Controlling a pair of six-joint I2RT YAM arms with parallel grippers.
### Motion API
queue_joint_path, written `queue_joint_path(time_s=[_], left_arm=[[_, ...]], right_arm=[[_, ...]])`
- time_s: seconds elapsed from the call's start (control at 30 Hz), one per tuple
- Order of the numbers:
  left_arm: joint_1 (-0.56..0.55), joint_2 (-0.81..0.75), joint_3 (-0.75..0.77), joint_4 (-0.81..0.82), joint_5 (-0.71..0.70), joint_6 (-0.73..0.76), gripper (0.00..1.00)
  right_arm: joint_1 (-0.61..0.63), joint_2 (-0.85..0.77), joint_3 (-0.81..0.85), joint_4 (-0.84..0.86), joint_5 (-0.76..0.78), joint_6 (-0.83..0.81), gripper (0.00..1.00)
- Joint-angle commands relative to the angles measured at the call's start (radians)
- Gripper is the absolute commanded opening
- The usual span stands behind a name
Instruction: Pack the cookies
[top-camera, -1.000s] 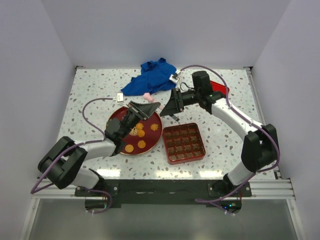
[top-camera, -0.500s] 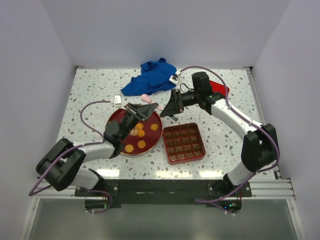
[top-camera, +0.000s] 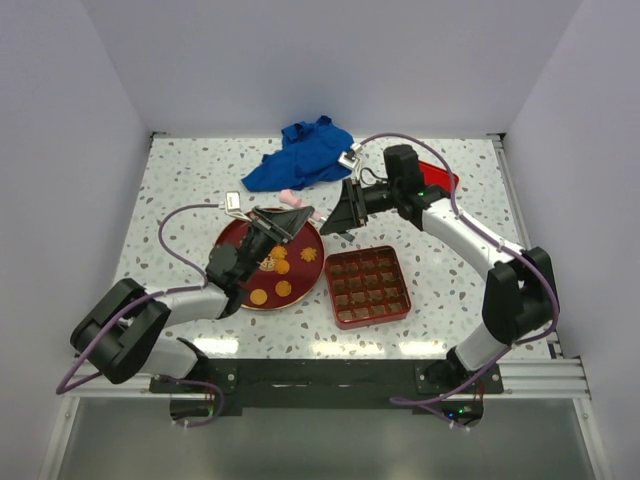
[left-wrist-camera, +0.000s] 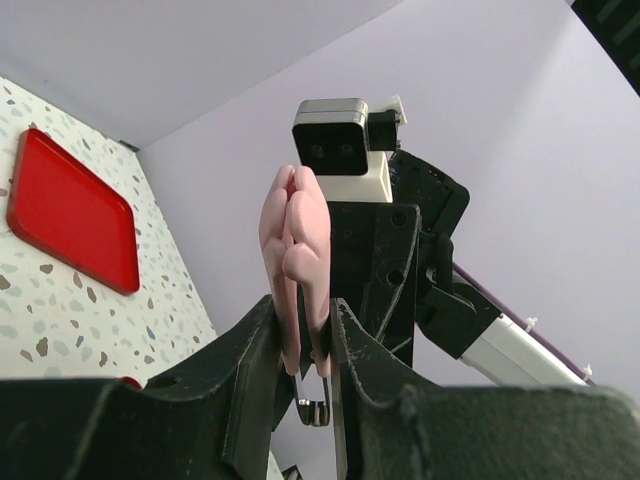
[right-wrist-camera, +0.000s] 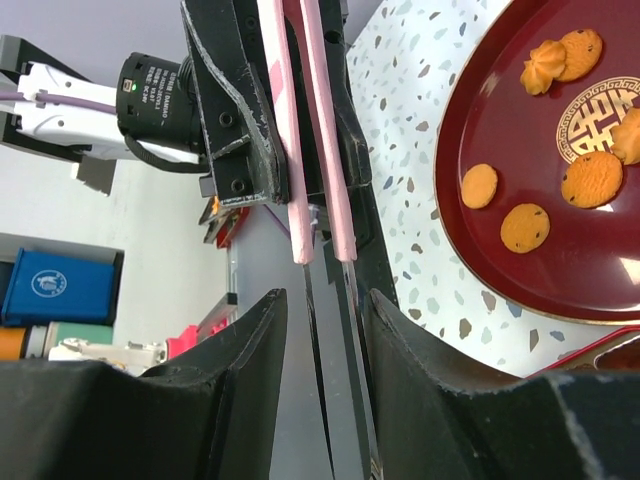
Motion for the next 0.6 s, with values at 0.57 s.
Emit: queue_joint_path(time_s=[0.57], left_arm=[[0.003,0.062,0.001,0.554,-0.091,-0.008,0.21]], right_arm=[[0.016,0.011,-0.013,0.142,-0.057,0.120,0.43]])
